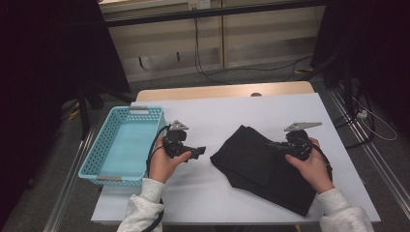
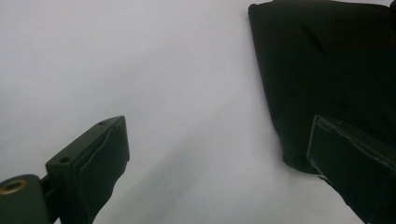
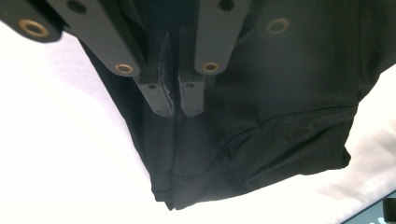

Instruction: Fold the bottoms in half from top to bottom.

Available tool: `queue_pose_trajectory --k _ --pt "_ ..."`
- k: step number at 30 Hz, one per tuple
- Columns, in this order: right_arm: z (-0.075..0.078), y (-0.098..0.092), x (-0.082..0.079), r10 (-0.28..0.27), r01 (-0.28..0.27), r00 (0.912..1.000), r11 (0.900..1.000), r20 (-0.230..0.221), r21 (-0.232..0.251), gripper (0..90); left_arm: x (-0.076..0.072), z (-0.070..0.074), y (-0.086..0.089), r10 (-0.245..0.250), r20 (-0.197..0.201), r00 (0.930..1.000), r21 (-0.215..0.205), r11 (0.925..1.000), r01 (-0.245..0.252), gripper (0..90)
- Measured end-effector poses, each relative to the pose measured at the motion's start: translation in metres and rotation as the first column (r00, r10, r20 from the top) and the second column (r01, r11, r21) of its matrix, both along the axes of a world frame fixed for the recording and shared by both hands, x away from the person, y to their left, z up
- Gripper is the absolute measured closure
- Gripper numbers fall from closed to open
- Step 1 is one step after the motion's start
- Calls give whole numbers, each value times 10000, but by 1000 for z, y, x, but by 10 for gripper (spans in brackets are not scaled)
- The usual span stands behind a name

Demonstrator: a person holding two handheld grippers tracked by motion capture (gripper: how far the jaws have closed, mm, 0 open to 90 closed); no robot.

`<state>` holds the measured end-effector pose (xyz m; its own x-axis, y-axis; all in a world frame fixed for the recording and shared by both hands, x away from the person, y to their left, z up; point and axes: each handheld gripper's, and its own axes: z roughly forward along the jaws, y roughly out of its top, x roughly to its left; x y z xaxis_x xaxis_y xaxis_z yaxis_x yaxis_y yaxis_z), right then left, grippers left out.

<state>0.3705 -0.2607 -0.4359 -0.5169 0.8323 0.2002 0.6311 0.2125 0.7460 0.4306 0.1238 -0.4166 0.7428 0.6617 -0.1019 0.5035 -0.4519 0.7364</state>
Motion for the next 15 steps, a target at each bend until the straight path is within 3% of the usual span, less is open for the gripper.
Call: queue_pose_trajectory --k 15 --pt "3 -5 -5 11 -11 10000 10000 57 9 841 -2 -2 -4 -99 21 9999 5 10000 99 55"
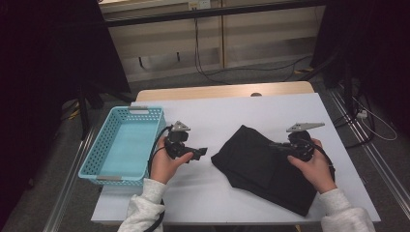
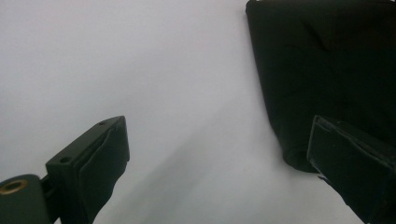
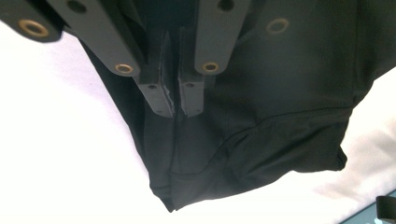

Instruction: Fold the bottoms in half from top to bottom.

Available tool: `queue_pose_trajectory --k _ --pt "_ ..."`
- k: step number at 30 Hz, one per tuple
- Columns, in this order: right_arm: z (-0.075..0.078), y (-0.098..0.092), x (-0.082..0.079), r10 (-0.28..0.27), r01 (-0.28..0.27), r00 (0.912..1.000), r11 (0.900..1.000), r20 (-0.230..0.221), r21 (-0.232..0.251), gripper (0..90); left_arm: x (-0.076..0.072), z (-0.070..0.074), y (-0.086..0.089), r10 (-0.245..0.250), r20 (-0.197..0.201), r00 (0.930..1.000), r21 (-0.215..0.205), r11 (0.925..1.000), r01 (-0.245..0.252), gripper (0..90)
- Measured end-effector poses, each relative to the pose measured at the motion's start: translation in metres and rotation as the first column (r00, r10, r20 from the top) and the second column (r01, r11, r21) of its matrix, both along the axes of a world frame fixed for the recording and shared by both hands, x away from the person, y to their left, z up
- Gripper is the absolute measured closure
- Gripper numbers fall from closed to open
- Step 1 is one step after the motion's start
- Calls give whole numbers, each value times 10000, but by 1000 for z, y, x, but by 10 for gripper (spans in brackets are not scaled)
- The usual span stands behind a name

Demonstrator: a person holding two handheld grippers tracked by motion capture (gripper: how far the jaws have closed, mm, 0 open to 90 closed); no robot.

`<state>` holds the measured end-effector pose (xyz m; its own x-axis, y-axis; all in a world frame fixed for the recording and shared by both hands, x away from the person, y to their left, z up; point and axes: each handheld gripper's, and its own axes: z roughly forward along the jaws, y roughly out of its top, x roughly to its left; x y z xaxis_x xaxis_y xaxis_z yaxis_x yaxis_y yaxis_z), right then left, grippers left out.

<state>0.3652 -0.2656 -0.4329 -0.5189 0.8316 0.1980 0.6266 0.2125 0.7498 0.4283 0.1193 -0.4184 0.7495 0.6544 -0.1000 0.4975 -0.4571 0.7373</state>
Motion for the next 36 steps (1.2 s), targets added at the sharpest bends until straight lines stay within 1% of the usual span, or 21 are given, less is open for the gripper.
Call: queue_pose_trajectory --k 1,3,5,10,12,15,18,20,24,28,30,31,32,36 --pt "1 -1 -1 -21 21 10000 10000 10 -10 841 0 1 0 -39 80 10000 122 9999 38 55" --pt "2 -3 -3 -82 82 9999 10000 71 -17 841 0 0 -1 -6 52 10000 76 10000 6 55" --pt "3 -6 -4 -122 122 9999 9999 89 5 842 -1 1 -1 -20 95 10000 159 9999 18 55" --pt "5 -11 -6 -118 117 9999 9999 118 63 842 0 2 -1 -50 107 9999 79 10000 49 57" --pt "4 -13 -7 -143 142 9999 9998 57 113 842 0 2 0 -68 -12 10000 64 10000 68 56" --pt "3 -13 -9 -146 146 9999 9999 -16 -5 842 0 2 1 -61 32 10000 90 9999 61 56" --pt "5 -14 -9 -148 148 9999 9999 63 49 842 0 2 2 -92 7 10000 73 9999 92 56" --pt "6 -16 -10 -142 141 9999 9999 93 67 842 0 1 2 -29 27 10000 36 10000 29 56" --pt "4 -18 -10 -187 187 9998 9998 -45 36 842 1 1 2 -35 29 10000 15 10000 35 56" --pt "5 -20 -12 -157 157 9999 9999 -24 23 842 1 0 1 2 -7 10000 -34 10000 -2 56" --pt "5 -23 -14 -145 145 9999 9999 -53 -71 842 1 1 1 -28 -10 10000 -18 10000 28 56" --pt "5 -23 -14 -145 145 9999 9999 -53 -71 842 2 1 1 -48 50 10000 49 10000 48 56" --pt "4 -23 -14 -149 148 9999 9999 -51 -79 842 2 1 1 -66 -3 10000 45 10000 66 56" --pt "5 -27 -16 -210 209 9998 9997 -77 -103 842 3 2 1 -19 46 10000 -43 10000 19 56"
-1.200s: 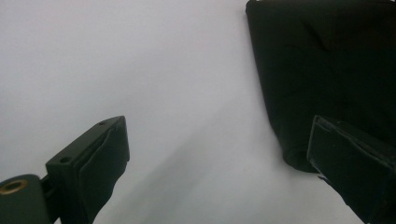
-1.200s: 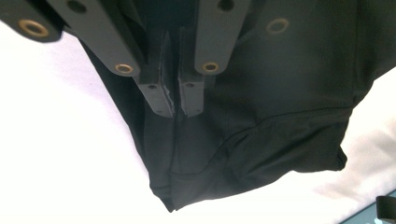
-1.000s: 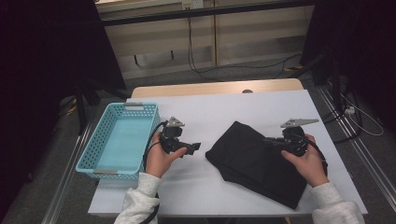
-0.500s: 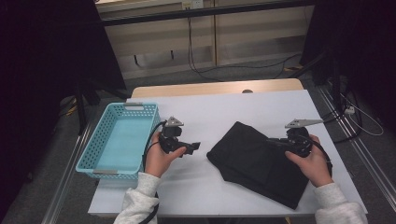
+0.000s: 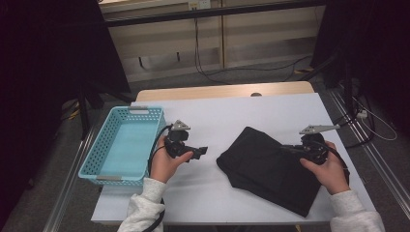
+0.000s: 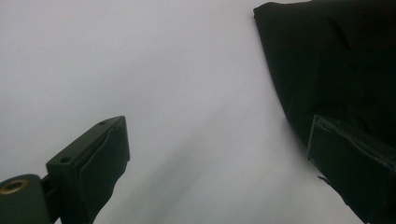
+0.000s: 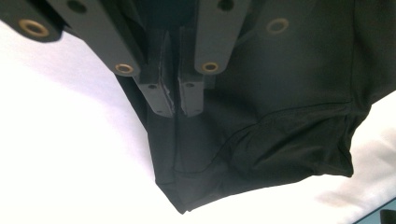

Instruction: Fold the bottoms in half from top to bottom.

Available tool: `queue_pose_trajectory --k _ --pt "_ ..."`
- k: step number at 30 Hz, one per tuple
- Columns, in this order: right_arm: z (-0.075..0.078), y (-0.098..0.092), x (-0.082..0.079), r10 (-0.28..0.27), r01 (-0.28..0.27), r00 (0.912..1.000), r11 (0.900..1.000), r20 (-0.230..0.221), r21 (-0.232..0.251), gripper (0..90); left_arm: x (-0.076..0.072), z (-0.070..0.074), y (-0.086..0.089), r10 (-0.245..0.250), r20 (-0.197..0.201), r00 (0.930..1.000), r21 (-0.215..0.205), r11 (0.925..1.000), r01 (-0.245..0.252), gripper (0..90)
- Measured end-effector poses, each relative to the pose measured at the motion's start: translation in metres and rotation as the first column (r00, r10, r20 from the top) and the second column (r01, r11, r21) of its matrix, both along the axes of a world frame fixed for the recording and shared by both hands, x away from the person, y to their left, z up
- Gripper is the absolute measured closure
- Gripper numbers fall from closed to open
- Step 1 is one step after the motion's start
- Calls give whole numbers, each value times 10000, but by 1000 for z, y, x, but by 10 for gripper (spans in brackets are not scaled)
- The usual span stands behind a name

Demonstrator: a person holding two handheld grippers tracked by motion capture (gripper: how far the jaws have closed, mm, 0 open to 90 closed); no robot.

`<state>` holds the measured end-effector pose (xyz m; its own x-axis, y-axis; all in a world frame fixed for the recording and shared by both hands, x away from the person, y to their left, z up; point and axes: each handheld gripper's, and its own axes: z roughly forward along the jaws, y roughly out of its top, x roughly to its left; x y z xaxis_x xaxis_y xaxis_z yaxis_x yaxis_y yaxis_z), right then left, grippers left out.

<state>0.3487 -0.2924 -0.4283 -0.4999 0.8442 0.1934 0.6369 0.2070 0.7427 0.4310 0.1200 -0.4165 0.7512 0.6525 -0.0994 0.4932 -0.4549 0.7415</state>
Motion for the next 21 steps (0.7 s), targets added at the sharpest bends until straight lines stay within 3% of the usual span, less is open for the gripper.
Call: queue_pose_trajectory --k 21 --pt "3 -16 -14 -260 260 9997 9996 22 -97 843 4 0 -11 -253 -117 9996 -26 9997 253 57"
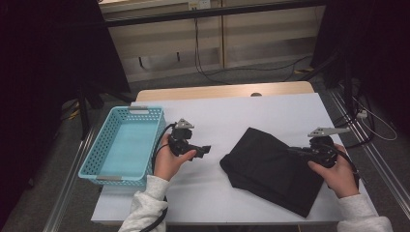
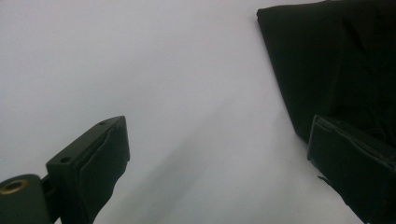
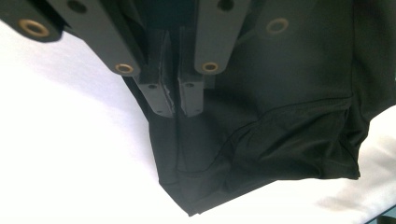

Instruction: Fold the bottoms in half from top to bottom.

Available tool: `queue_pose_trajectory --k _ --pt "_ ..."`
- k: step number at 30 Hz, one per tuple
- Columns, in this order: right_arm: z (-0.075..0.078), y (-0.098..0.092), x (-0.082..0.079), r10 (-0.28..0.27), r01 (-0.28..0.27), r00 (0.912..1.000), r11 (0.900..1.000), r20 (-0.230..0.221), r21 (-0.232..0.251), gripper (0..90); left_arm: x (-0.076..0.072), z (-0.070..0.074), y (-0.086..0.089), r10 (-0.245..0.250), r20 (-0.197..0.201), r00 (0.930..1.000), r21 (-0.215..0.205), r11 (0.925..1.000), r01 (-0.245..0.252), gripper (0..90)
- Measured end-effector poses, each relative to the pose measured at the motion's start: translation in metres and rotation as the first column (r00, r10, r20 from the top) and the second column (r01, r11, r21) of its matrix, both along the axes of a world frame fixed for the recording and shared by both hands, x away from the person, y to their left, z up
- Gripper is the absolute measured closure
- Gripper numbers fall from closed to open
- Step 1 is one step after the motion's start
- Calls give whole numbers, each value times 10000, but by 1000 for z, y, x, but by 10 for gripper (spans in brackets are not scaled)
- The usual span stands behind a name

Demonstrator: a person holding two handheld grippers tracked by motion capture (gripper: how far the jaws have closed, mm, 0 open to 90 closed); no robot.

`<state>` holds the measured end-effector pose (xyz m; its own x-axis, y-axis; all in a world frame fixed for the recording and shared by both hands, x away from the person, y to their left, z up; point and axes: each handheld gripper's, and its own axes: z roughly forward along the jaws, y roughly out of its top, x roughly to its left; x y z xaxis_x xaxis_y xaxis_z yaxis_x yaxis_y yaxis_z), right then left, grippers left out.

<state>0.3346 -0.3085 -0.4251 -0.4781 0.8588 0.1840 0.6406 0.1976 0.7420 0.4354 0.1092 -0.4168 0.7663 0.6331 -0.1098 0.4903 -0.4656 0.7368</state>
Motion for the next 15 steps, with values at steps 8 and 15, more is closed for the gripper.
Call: queue_pose_trajectory --k 8,15 --pt "0 -1 -1 -17 17 10000 10000 -50 -49 843 1 -2 -3 -34 -54 10000 -2 10000 34 56" --pt "1 -5 -4 -8 8 10000 10000 -84 3 843 1 -2 -3 -103 -140 9998 18 9999 103 57"
